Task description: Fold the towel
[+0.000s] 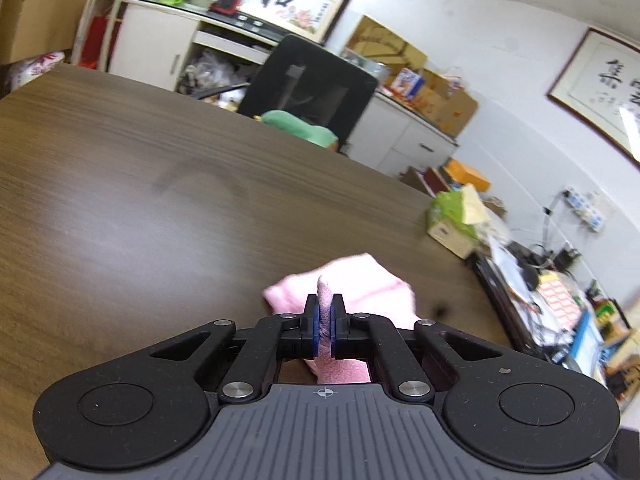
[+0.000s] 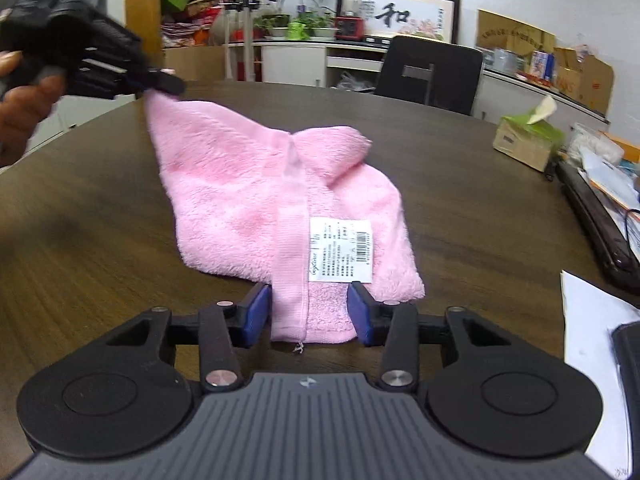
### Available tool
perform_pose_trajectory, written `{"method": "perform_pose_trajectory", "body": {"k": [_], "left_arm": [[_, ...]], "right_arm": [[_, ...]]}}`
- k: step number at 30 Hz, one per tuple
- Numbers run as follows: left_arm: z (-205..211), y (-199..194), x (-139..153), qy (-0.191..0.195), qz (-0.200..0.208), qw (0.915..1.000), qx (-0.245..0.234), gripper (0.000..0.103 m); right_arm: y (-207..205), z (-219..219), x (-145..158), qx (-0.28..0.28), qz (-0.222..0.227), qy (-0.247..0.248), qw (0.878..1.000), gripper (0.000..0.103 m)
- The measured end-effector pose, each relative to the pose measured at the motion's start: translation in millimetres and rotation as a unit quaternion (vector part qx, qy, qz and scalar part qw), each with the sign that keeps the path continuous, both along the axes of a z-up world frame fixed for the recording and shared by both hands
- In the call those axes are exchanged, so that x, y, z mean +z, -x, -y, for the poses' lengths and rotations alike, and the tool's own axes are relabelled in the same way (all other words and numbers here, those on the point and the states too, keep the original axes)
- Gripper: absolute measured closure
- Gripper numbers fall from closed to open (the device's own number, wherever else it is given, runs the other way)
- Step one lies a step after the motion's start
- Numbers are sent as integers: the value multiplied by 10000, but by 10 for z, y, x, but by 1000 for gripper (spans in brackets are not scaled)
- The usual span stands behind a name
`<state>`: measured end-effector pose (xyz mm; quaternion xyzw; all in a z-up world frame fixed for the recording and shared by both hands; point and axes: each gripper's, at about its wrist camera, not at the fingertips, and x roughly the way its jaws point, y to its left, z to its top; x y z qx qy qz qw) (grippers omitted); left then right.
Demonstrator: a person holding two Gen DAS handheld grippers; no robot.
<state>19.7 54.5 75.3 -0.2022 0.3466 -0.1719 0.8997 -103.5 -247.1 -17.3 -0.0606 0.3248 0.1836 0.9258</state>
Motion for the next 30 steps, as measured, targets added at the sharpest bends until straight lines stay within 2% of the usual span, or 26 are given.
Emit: {"method": "perform_pose_trajectory", "body": {"k": [4,6,7,10,16,21,24,26,28,30], "left_arm": [[15,196,57,120,194,9995,-232,99],[-1,313,93,236,280,9988,-332,99],[-16,355,106,280,323,9985,-352,99],[-82,446,130,377,414,9979,-312,99],[-277,642,168,514,479,9974,-155,99],[-368,877,210,350,720,9968,-52,99],[-396,723,198,309,597,9976,138,99],[-365,442,205,252,410,9984,283,99],[-327,149,255,205,276,9986,400,99],[-275,-280,382,158,161,9979,601,99]], "right_arm": [[20,-68,-6,-96,85,178,9998,66],[29,-91,-12,-210,140,236,9994,75],[29,-86,-12,-280,170,241,9992,84],[92,-31,38,-447,269,111,9986,89],[388,67,264,-426,529,-129,9976,92],[669,107,478,-259,635,-209,9974,92],[586,87,529,-238,636,-143,9976,92],[401,60,553,-299,613,-52,9977,92],[121,25,613,-353,622,38,9974,92],[-314,-22,795,-496,824,248,9951,94]]}}
